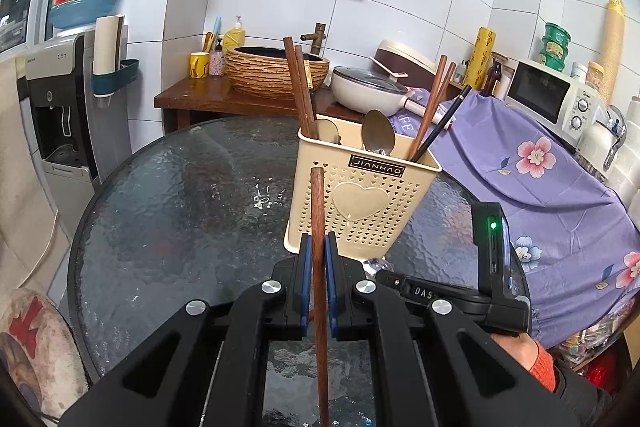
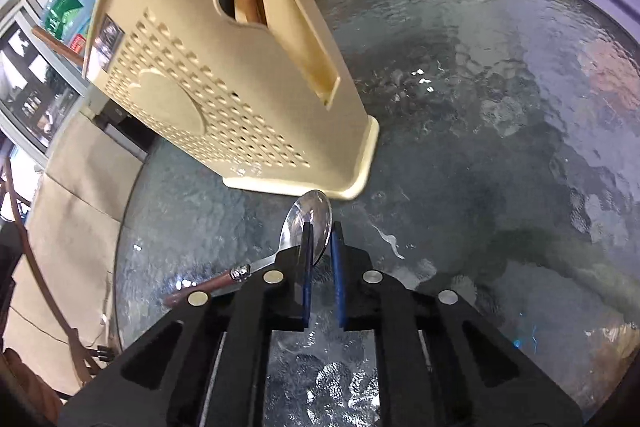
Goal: Organize utensils
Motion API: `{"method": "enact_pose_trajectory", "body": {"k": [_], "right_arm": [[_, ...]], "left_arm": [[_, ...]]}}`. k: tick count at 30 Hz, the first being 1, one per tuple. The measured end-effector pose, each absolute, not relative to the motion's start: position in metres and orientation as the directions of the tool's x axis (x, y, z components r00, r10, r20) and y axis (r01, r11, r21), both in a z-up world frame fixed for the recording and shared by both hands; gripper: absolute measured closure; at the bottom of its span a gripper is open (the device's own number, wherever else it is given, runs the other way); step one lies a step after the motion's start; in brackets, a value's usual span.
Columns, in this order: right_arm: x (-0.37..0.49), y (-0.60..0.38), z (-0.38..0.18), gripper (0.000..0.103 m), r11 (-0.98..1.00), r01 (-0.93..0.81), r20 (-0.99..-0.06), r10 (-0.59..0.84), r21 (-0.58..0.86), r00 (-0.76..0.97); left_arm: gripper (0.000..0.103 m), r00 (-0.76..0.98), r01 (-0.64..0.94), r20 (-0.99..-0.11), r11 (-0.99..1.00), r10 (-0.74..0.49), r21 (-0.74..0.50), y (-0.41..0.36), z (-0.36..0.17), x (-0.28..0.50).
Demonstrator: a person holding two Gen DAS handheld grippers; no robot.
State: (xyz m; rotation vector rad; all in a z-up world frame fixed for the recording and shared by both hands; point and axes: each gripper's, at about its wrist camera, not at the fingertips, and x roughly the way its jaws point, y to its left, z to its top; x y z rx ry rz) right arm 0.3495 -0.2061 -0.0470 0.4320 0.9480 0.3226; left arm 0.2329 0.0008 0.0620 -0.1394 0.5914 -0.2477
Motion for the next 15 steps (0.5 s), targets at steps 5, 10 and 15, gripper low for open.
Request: {"method": "enact_pose_trajectory", "body": {"k": [5, 10, 15], "right_arm": [[0.338, -0.205, -0.023, 0.097, 0.89, -0.16, -0.681, 0.433, 0.428, 0.59], [0.31, -0.193, 0.026, 0.099, 0.928, -0.284, -0.618, 0.371, 0.239, 0.693], [0.28, -0.185, 0.067, 0.1, 0.936, -0.351, -0.547, 0.309, 0.029, 0.778]], "left_arm": [[0.096, 0.807, 0.187, -0.526, 0.961, -0.268, -0.203, 0.003, 0.063, 0.233], [0.096, 0.828, 0.187, -0.495, 0.962, -0.263, -0.197, 0.005, 0.075, 0.229], [0.096, 0.847, 0.194, -0.463, 0.962, -0.262, -0.19, 0.006, 0.085, 0.221]]}}
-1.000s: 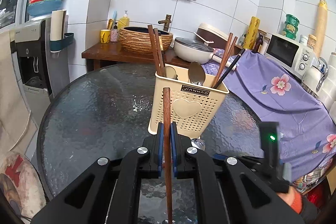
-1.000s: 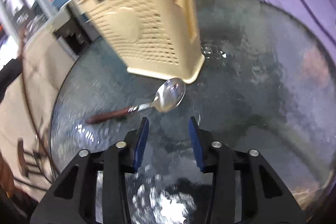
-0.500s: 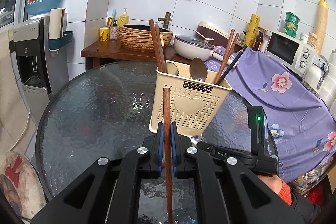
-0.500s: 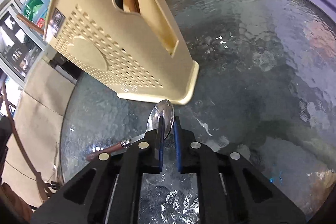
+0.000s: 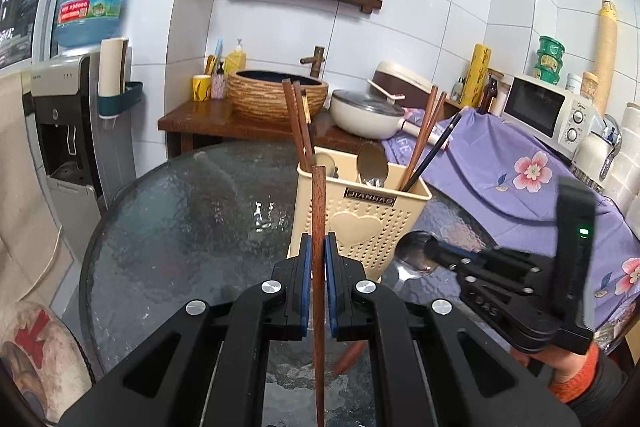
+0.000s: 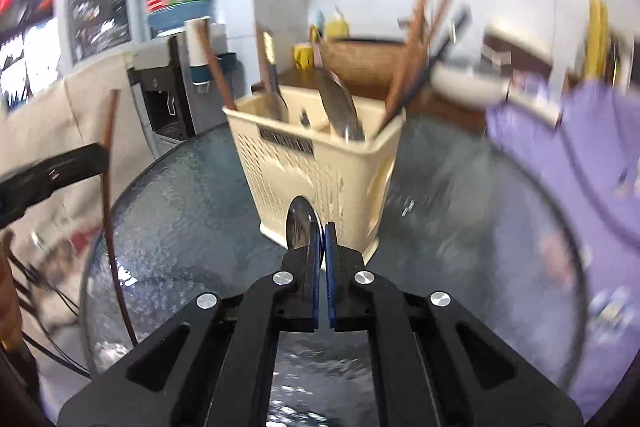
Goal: Organize utensils
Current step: 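Carry the chopstick and spoon above the holder with both tools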
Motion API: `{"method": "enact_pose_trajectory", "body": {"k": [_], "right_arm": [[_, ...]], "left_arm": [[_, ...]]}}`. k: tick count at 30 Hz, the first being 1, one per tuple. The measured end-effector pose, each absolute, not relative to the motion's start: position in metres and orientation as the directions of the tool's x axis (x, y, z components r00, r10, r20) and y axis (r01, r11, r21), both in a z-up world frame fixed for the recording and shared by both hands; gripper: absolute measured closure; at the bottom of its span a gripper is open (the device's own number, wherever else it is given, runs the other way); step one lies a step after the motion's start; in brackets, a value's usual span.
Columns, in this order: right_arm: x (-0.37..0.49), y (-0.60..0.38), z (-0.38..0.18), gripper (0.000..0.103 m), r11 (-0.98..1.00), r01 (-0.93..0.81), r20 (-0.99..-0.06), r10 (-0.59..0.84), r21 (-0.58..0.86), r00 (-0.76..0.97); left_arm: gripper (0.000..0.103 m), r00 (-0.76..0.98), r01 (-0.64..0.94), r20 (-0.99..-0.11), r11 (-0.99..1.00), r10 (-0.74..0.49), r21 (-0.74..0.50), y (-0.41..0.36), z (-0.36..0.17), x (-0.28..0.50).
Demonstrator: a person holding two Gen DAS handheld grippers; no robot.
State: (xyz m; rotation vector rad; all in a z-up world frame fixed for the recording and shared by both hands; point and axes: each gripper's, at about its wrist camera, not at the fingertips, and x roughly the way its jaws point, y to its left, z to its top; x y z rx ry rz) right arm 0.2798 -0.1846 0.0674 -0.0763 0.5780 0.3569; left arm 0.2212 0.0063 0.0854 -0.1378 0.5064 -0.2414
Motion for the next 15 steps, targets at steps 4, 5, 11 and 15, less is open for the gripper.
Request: {"method": "enact_pose_trajectory", "body": {"k": [4, 5, 11, 15], "right_arm": [[0.264, -0.185, 0.09, 0.1, 0.923, -0.383, -0.52, 0.309, -0.038, 0.796], [0.261, -0.185, 0.094, 0.1, 0.922, -0.386, -0.516, 0.309, -0.044, 0.799], [0.251, -0.184, 0.12, 0.1, 0.912, -0.403, -0.479, 0.323, -0.072, 0.816], [0.252, -0.186, 0.144, 0.1, 0.914, -0.397, -0.452, 0.319, -0.085, 0.833]], "left_arm": [[0.096, 0.858, 0.205, -0.437, 0.96, -0.269, -0.189, 0.007, 0.095, 0.215], [0.096, 0.859, 0.212, -0.432, 0.959, -0.275, -0.188, 0.006, 0.098, 0.214], [0.097, 0.87, 0.242, -0.4, 0.956, -0.289, -0.164, -0.003, 0.118, 0.214], [0.097, 0.874, 0.257, -0.381, 0.953, -0.3, -0.159, -0.008, 0.134, 0.22]]}}
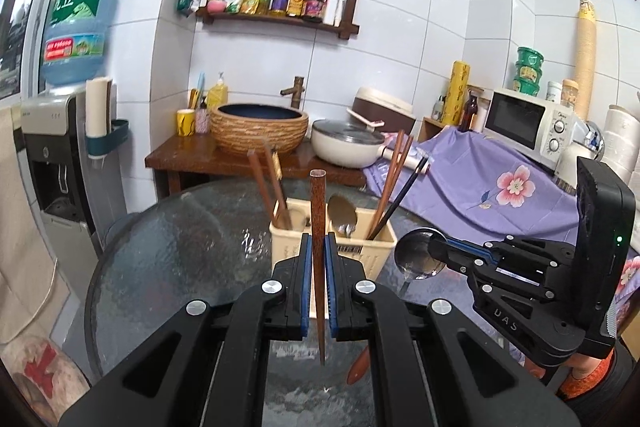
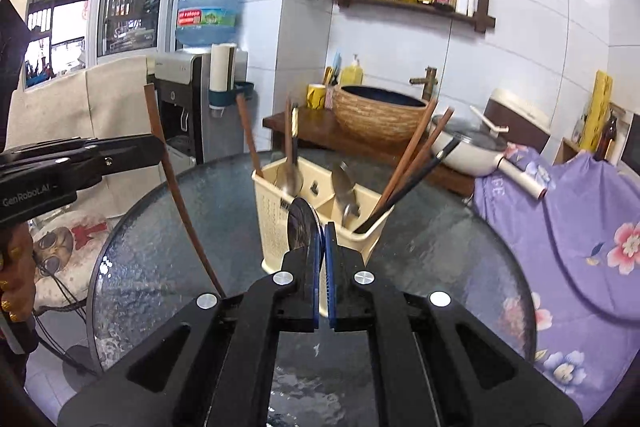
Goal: Organize utensils
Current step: 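Carry the chopstick and spoon above the holder with both tools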
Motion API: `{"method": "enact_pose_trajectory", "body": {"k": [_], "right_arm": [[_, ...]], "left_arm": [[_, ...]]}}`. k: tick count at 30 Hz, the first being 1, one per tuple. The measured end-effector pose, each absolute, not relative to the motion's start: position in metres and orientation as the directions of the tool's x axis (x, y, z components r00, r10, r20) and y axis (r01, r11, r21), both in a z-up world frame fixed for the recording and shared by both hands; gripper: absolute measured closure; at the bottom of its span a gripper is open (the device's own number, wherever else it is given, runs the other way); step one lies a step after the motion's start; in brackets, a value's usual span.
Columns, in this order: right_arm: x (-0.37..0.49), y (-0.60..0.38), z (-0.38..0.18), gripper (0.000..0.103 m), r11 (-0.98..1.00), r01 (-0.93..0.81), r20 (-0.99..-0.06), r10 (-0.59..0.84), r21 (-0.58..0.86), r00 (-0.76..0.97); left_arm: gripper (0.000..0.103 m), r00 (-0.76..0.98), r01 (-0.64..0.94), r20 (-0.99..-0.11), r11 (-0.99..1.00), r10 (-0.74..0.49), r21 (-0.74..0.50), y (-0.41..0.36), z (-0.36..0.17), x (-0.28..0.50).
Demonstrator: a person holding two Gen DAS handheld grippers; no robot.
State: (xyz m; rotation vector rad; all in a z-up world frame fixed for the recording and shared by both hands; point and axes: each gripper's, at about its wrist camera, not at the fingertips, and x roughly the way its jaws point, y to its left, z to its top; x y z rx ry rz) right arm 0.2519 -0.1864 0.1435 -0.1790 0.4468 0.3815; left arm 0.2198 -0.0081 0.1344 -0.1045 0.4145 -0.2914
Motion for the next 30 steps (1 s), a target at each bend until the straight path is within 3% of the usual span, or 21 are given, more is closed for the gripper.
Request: {"method": "enact_pose_trajectory", "body": {"k": [13, 17, 21, 30], "right_arm": [[0.279, -0.195, 0.252, 0.1, 0.939, -0.278, -0.262, 0.222, -0.204, 0.939], [0.303, -0.192, 0.263, 0.1, 0.943, -0.223, -0.24, 0.164, -0.245, 0.957], [0.32, -0.185, 0.245, 0.1, 0.942, -0.199, -0.252, 0.13, -0.271, 0.959], [0.336, -0.166, 0.169, 0.1, 0.916, -0.241, -0.329, 0.13, -0.322, 0.935]], "left_arm": [[0.097, 0.908, 0.29, -0.272, 0.946, -0.319, -0.142, -0.023, 0.243, 0.264], [0.097, 0.929, 0.25, -0.254, 0.962, -0.269, -0.107, -0.034, 0.261, 0.288], [0.097, 0.941, 0.203, -0.262, 0.977, -0.213, -0.066, -0.046, 0.249, 0.309], [0.097, 0.9, 0.159, -0.398, 0.984, -0.178, -0.08, -0.046, 0.169, 0.344]]}}
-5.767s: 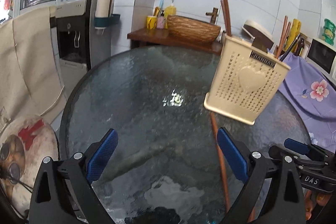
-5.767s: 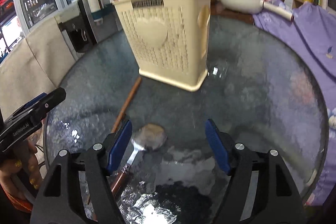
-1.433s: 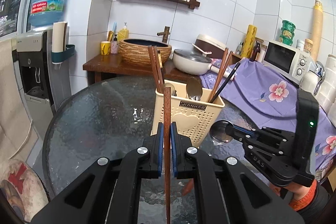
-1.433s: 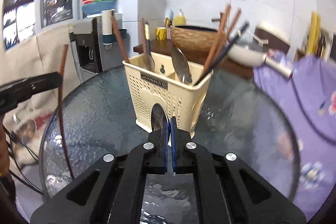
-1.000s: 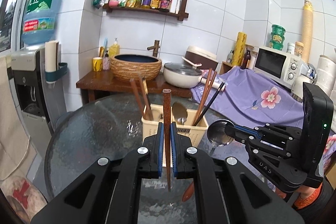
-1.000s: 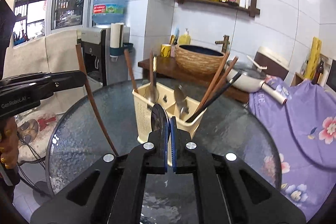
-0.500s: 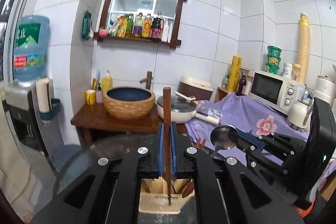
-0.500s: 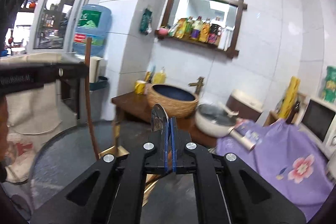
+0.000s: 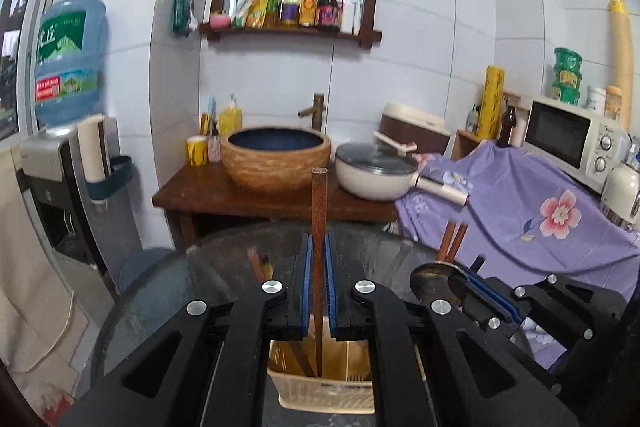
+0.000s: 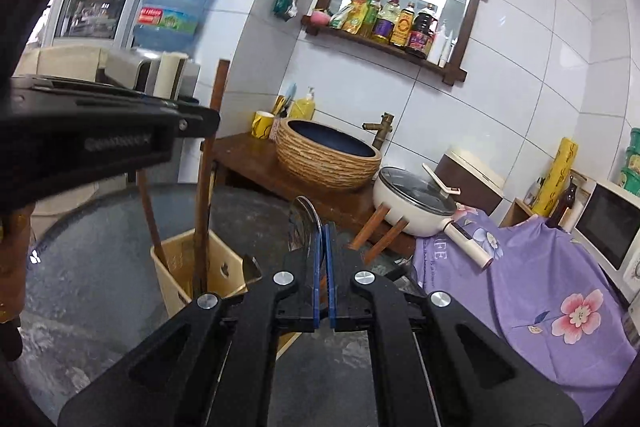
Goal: Organize utensils
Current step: 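Carry the chopstick and spoon above the holder with both tools, then lower the chopstick and spoon into the holder and open both tools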
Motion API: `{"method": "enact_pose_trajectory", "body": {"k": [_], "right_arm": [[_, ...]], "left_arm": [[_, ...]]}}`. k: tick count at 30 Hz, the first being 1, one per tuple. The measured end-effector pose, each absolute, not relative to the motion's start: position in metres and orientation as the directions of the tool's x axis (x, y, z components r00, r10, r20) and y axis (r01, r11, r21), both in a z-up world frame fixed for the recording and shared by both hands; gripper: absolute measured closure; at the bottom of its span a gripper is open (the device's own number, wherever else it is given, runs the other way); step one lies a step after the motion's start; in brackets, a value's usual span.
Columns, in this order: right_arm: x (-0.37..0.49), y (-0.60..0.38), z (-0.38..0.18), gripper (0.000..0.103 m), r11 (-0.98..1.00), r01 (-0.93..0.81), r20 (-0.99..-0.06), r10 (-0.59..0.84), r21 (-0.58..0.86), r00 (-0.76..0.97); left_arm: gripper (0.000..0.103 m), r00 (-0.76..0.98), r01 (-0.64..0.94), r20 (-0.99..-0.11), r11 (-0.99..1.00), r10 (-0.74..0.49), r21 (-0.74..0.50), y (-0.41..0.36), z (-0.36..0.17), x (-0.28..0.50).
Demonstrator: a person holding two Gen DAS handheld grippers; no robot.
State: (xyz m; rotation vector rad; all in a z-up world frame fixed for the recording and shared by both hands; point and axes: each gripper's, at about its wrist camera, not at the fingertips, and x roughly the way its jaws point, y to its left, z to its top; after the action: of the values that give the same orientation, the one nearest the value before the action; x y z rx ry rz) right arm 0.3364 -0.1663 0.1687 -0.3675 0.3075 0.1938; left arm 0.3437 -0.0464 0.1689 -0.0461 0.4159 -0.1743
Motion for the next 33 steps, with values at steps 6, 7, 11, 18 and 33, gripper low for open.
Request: {"method": "enact_pose_trajectory", "body": {"k": [6, 7, 11, 18, 33], "right_arm": [[0.335, -0.162, 0.133, 0.1, 0.903, -0.26, -0.345, 0.137, -0.341, 0.928], [0.334, -0.161, 0.129, 0.1, 0.902, -0.265, -0.348, 0.141, -0.341, 0.927], [0.335, -0.16, 0.114, 0.1, 0.898, -0.276, -0.36, 0.146, -0.342, 0.921], [0.33, -0.163, 0.109, 0.1, 0.897, -0.28, -0.334, 0.163, -0.341, 0.928], [0.285, -0.187, 0.123, 0.046, 0.94, -0.265, -0.247, 0.209, -0.217, 0.946]], "left_arm": [[0.097, 0.87, 0.164, -0.458, 0.983, -0.184, -0.084, -0.04, 0.131, 0.346], [0.097, 0.866, 0.166, -0.465, 0.983, -0.185, -0.081, -0.041, 0.127, 0.345], [0.097, 0.849, 0.178, -0.492, 0.981, -0.191, -0.074, -0.041, 0.11, 0.346], [0.078, 0.855, 0.175, -0.483, 0.982, -0.19, -0.077, -0.038, 0.101, 0.339], [0.018, 0.938, 0.107, -0.312, 0.983, -0.15, -0.149, -0.001, 0.108, 0.236]]}}
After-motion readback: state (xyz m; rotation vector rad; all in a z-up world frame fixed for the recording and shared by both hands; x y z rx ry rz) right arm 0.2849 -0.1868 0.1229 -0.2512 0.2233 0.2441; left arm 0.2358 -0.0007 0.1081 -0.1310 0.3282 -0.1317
